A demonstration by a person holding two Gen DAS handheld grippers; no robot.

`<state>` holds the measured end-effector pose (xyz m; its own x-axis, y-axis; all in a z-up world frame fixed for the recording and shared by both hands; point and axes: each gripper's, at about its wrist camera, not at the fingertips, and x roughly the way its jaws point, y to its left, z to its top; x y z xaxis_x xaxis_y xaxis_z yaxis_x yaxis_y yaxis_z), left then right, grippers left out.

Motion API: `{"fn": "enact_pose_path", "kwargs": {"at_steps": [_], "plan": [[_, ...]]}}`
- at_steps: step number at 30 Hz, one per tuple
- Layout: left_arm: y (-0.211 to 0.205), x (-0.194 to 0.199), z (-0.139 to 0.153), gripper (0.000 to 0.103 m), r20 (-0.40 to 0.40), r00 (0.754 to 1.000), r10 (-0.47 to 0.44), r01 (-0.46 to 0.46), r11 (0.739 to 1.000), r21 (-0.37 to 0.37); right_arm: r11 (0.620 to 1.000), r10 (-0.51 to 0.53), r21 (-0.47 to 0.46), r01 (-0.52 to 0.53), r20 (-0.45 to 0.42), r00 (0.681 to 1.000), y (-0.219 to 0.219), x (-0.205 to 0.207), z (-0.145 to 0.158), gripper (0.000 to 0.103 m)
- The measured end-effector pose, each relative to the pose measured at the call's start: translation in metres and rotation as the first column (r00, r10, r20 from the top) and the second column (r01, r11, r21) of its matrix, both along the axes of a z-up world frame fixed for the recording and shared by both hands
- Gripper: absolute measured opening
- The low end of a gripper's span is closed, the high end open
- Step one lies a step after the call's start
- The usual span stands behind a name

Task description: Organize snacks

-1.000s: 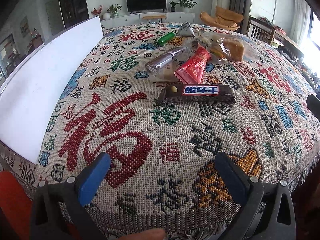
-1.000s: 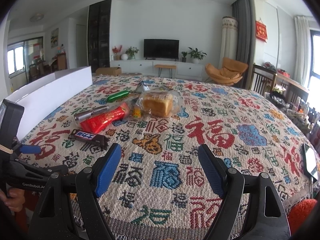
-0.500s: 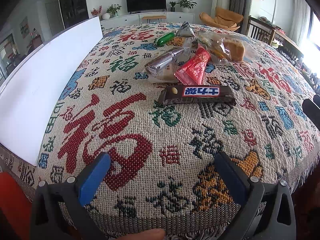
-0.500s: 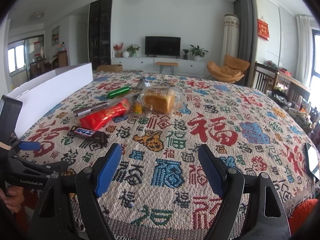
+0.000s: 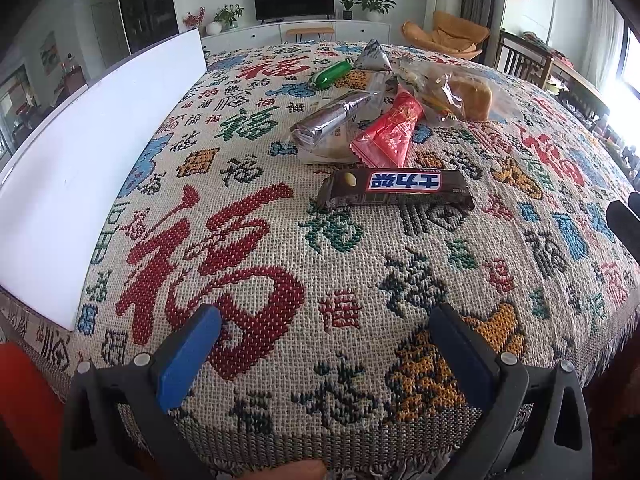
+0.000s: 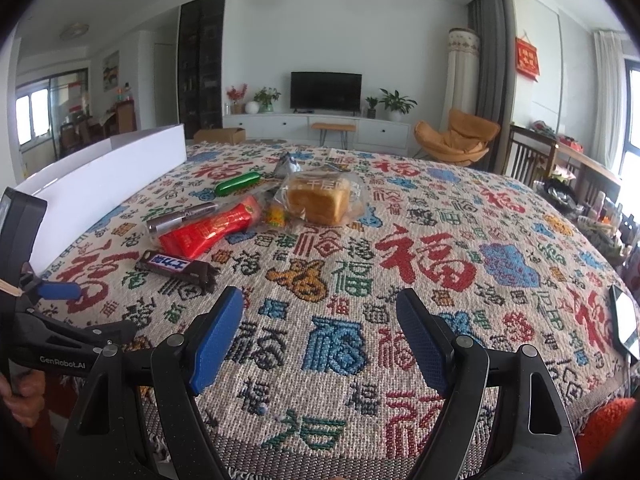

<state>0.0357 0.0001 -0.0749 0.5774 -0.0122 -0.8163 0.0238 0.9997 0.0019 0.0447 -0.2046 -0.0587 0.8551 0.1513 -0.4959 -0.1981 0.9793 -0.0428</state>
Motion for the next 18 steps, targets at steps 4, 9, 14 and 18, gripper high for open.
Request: {"fn": "enact_pose_path", "kwargs": {"at_steps": [4,9,14,18], "plan": [[-0.0002,0.0012,0.0002,0.103,-0.008,1.000,-0.003,0.003,1.000,0.001,1.000,0.000,0.001,0.000,-0.001,1.000,-0.0004,-0.0002,0.0000,0.082],[-0.0002,0.0009,0.0000,0.103,-0.009,1.000,-0.007,0.007,1.000,0.001,1.000,0.000,0.000,0.000,-0.002,1.000,-0.0003,-0.0001,-0.0002,0.082],[-0.0002,0.0004,0.0000,0.103,-0.003,1.000,-0.011,0.011,1.000,0.002,1.000,0.000,0.000,0.000,-0.002,1.000,-0.0004,-0.0003,-0.0005,0.082],[0.0000,-0.0005,0.0000,0.103,0.002,1.000,-0.016,0.016,1.000,0.002,1.000,0.000,0.001,0.000,-0.005,1.000,-0.0003,0.0001,-0.0010,0.082]]}}
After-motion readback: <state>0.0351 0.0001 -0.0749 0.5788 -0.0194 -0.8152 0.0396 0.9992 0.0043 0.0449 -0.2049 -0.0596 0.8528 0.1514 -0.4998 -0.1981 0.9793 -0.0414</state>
